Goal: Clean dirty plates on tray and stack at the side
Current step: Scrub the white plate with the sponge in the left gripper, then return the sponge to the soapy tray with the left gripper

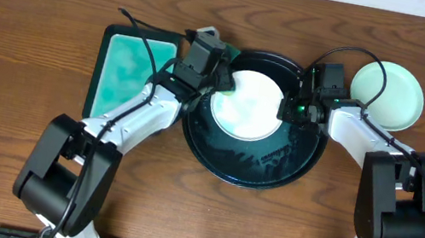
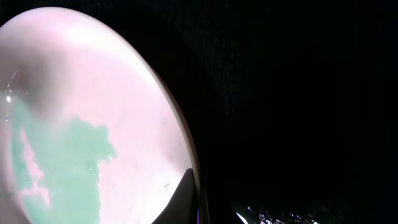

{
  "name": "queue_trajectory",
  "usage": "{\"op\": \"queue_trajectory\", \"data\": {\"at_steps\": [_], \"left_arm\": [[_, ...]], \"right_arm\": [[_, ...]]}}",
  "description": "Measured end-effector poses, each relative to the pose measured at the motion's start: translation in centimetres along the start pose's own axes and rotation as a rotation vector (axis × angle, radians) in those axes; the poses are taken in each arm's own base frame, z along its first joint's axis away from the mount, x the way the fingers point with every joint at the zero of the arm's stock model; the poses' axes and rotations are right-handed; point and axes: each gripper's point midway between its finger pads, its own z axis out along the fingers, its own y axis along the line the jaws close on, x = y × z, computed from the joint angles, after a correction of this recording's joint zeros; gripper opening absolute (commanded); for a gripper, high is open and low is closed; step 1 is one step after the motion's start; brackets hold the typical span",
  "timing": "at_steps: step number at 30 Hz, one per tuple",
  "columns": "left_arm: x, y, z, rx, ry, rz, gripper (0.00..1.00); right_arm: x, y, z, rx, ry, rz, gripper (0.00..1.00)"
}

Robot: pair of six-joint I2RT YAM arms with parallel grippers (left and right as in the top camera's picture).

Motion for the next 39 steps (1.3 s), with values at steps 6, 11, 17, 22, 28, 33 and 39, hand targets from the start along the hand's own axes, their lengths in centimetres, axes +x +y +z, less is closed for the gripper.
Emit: {"op": "queue_trajectory", "data": {"at_steps": [6, 11, 17, 22, 28, 33, 39], "left_arm": [[3.9, -1.4, 1.9, 0.015, 0.075, 0.032, 0.07], [8.3, -1.0, 4.1, -0.012, 0.170, 0.069, 0.07], [8.7, 1.8, 4.2, -0.139, 0.177, 0.108, 0.07], [7.3, 4.0, 3.4, -0.269, 0.115, 0.180, 0.07], [5.2, 4.0, 2.2, -0.299, 0.045, 0.215, 0.07], [1.4, 2.0, -1.2, -0.247, -0.055, 0.199, 0.07], [-3.4, 2.7, -6.2, -0.249, -0.150, 0.135, 0.07]], "right_arm": [[0.0, 0.0, 0.0, 0.000, 0.000, 0.000, 0.01], [0.0, 0.0, 0.0, 0.000, 0.000, 0.000, 0.01], [0.0, 0.0, 0.0, 0.000, 0.000, 0.000, 0.01], [0.0, 0.0, 0.0, -0.001, -0.001, 0.000, 0.01], [0.0, 0.0, 0.0, -0.001, -0.001, 0.000, 0.01], [0.0, 0.0, 0.0, 0.000, 0.000, 0.000, 0.01], [0.0, 0.0, 0.0, 0.000, 0.000, 0.000, 0.01]]}}
